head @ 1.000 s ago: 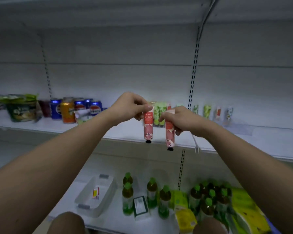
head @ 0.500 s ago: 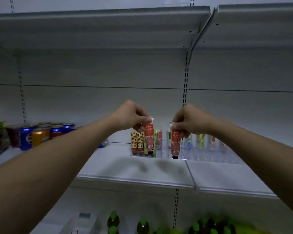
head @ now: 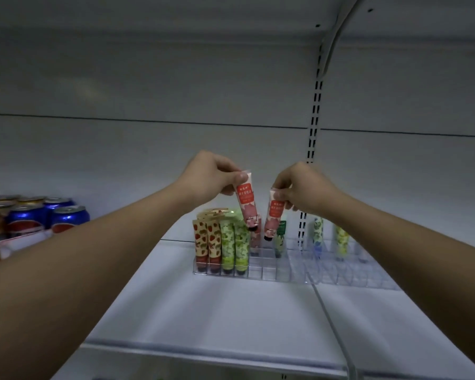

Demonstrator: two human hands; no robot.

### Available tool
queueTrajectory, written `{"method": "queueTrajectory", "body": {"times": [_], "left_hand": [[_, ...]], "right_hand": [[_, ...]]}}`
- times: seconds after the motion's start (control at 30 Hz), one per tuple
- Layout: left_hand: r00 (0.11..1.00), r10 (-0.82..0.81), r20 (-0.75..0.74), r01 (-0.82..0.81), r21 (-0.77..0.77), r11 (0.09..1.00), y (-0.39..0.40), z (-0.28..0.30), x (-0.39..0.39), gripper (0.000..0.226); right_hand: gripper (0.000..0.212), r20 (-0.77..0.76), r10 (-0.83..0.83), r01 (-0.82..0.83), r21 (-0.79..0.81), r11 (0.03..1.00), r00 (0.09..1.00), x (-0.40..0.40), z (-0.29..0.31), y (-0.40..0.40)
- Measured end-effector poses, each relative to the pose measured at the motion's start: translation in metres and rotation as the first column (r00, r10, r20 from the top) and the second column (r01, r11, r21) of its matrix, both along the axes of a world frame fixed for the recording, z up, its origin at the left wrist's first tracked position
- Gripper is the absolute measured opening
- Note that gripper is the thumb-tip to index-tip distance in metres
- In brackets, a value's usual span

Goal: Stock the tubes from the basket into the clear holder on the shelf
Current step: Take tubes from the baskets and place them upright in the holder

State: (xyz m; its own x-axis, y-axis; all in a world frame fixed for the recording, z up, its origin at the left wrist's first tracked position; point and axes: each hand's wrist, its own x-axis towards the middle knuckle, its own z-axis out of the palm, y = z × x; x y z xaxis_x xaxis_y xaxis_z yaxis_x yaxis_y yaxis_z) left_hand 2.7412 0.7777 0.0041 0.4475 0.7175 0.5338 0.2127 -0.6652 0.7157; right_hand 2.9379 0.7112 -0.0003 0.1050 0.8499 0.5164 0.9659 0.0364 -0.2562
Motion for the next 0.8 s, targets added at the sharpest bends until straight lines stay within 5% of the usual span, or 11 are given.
{"method": "queueTrajectory", "body": {"times": [0.17,0.8], "left_hand": [[1.000,-0.010,0.025,0.010,-0.013,1.000,0.032,-0.009,0.013,0.002],[0.995,-0.059,0.080,0.061,-0.028,0.998,0.050,-0.015,0.044,0.005]], "right_hand": [[0.007,0.166,-0.092,0.086,0.044,0.995,0.982,0.010,-0.014,0.040],[0.012,0.239,-0.035,0.064,-0.113,0.992,0.970,0.027,-0.037,0.077]]}}
